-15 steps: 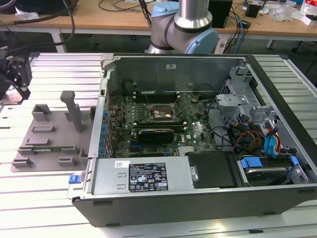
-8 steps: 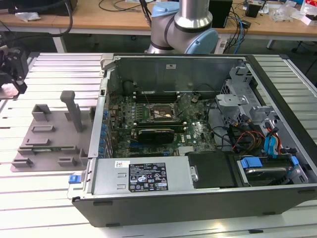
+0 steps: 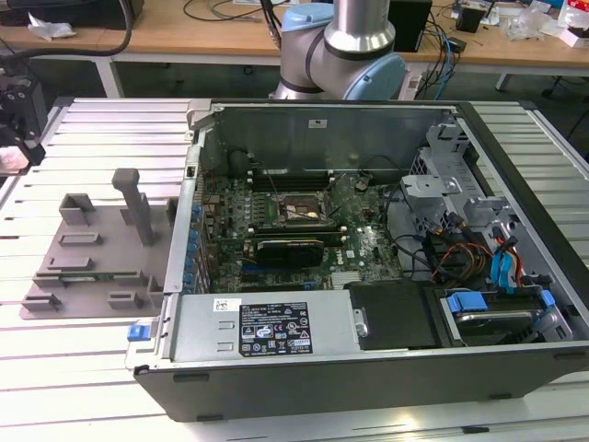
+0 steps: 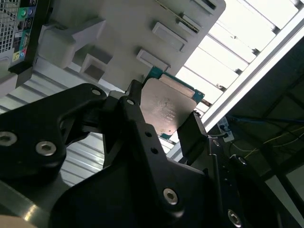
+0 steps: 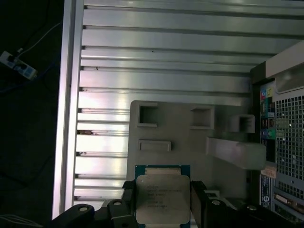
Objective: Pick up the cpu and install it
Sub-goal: 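Pick up the cpu and move it towards the insertion slot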
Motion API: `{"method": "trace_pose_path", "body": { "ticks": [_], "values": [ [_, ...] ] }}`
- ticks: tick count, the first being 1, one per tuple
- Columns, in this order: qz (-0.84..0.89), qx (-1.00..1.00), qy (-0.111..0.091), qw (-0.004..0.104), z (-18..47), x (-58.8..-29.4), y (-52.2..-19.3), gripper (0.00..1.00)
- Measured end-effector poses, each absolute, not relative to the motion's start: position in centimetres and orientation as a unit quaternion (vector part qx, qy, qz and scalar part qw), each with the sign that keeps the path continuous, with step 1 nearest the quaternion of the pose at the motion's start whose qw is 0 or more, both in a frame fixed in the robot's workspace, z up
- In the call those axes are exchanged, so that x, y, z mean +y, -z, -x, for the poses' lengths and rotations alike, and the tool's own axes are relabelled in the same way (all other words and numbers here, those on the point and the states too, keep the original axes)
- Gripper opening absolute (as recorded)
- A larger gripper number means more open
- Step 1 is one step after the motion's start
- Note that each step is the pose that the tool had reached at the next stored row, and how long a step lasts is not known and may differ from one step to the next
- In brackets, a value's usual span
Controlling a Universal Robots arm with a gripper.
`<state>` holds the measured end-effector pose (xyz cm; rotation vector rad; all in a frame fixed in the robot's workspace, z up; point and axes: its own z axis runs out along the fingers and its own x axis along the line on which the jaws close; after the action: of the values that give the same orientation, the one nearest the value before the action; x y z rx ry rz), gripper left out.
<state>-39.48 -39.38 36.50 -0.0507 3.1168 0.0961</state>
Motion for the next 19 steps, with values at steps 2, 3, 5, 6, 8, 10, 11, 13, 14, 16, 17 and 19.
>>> {"method": "trace_pose_path", "body": {
  "ticks": [2,3,5,6,8,10,11,13,14,16,17,19],
  "values": [
    [0.016,0.999,-0.031,0.011,39.5,-39.4,-36.9,0.55],
    [0.016,0.999,-0.031,0.011,39.5,-39.4,-37.1,0.55],
    [0.016,0.999,-0.031,0.011,39.5,-39.4,-37.5,0.55],
    [0.016,0.999,-0.031,0.011,39.5,-39.4,-37.7,0.55],
    [0.016,0.999,-0.031,0.011,39.5,-39.4,-38.0,0.55],
    [0.016,0.999,-0.031,0.011,39.5,-39.4,-38.4,0.55],
    [0.016,0.999,-0.031,0.011,39.5,-39.4,-38.5,0.55],
    [0.016,0.999,-0.031,0.011,39.5,-39.4,-38.5,0.55],
    [0.016,0.999,-0.031,0.011,39.5,-39.4,-38.5,0.55],
    [0.016,0.999,-0.031,0.011,39.3,-39.4,-38.5,0.55],
    [0.016,0.999,-0.031,0.011,39.2,-39.4,-38.5,0.55],
    [0.016,0.999,-0.031,0.011,38.6,-39.4,-38.5,0.55]
  ]
}}
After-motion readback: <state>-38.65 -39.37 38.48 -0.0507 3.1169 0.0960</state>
